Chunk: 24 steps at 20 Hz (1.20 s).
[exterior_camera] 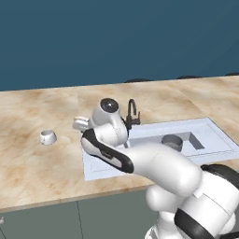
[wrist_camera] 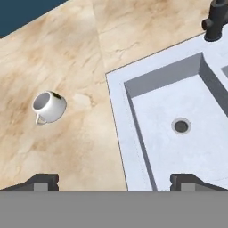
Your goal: Move any existing items from the left basin to the right basin for drying. Then move the mug from the counter to the left basin of the sink for washing.
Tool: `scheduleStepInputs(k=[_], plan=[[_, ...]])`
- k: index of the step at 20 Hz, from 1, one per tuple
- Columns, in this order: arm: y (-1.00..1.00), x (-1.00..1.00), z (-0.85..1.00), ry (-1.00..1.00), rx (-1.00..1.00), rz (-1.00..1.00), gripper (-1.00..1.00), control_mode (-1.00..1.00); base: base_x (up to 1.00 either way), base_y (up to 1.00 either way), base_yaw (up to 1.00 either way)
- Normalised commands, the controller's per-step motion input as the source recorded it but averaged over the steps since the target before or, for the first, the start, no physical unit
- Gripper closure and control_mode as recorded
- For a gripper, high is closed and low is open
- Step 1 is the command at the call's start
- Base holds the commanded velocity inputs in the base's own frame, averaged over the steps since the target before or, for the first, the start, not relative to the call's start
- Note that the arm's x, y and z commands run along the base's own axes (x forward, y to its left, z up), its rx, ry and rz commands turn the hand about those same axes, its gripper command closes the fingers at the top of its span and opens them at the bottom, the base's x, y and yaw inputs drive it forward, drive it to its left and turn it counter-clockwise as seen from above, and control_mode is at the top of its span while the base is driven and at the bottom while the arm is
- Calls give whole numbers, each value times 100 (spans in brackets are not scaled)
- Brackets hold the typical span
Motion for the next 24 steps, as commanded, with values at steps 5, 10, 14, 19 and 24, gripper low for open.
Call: scheduleStepInputs(k=[5, 10, 14, 19, 24], plan=[[66, 16, 0, 2, -2, 10, -100, -100, 0, 0, 0], [61, 18, -3, 1, -4, 8, -100, -100, 0, 0, 0], [52, 25, -16, 0, -9, 3, -100, -100, 0, 0, 0], [40, 31, -20, 0, -10, 0, -100, -100, 0, 0, 0], [35, 29, -15, 0, -8, 0, -100, -100, 0, 0, 0]])
